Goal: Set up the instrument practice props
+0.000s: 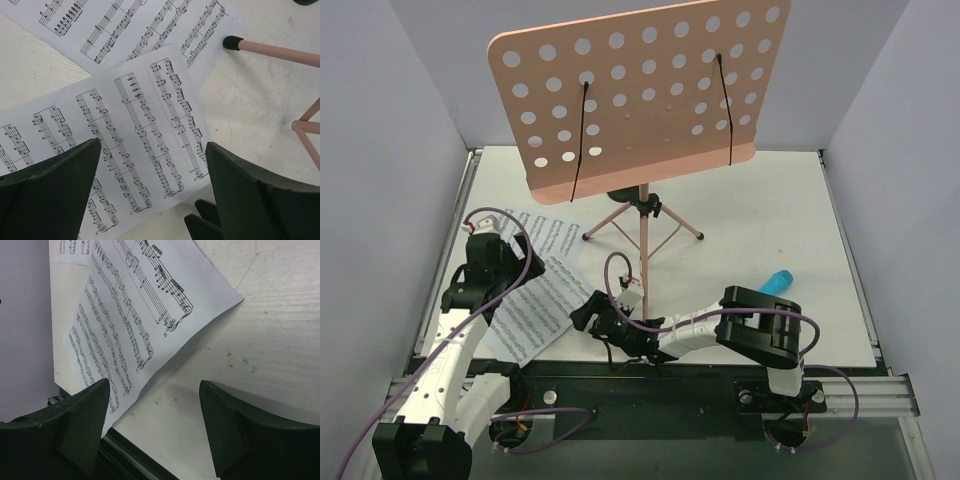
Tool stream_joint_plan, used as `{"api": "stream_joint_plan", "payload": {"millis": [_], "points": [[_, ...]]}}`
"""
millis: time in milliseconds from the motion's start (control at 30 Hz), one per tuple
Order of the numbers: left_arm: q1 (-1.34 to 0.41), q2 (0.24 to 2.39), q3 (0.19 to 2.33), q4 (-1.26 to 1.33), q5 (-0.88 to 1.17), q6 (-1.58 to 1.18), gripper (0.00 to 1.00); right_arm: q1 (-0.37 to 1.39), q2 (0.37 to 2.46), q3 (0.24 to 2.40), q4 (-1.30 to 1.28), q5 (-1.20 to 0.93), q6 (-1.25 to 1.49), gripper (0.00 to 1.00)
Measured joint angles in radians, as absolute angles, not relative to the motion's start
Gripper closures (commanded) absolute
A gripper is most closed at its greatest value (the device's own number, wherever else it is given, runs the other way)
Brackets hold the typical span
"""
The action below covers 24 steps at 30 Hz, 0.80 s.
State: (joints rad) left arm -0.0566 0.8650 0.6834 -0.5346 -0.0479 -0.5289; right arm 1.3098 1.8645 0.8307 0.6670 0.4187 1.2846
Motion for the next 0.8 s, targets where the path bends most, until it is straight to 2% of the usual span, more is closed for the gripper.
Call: {"api": "stream_joint_plan", "payload": {"millis": [267, 533, 667, 767, 800], "points": [[-0.043, 0.876, 0.687, -0.535, -0.045, -0.48, 0.03, 1.296, 1.984, 0.904, 0.754, 0.426, 1.504, 0.5], [-0.03, 0.913, 0.689, -0.532, -0.017, -0.463, 0.03, 1.283, 2.051, 0.935, 0.797, 0.493, 1.617, 0.58], [-0.025, 0.904, 0.689, -0.531, -0.017, -0.459, 0.03, 1.266, 2.101, 0.943, 0.884, 0.514, 1.631, 0.77], [-0.018, 0.891, 0.689, -0.53, -0.017, -0.458, 0.03, 1.25, 2.143, 0.943, 0.958, 0.523, 1.595, 1.0], [-0.017, 0.889, 0.689, -0.53, -0.017, -0.458, 0.03, 1.246, 2.153, 0.941, 0.98, 0.525, 1.575, 1.0]]}}
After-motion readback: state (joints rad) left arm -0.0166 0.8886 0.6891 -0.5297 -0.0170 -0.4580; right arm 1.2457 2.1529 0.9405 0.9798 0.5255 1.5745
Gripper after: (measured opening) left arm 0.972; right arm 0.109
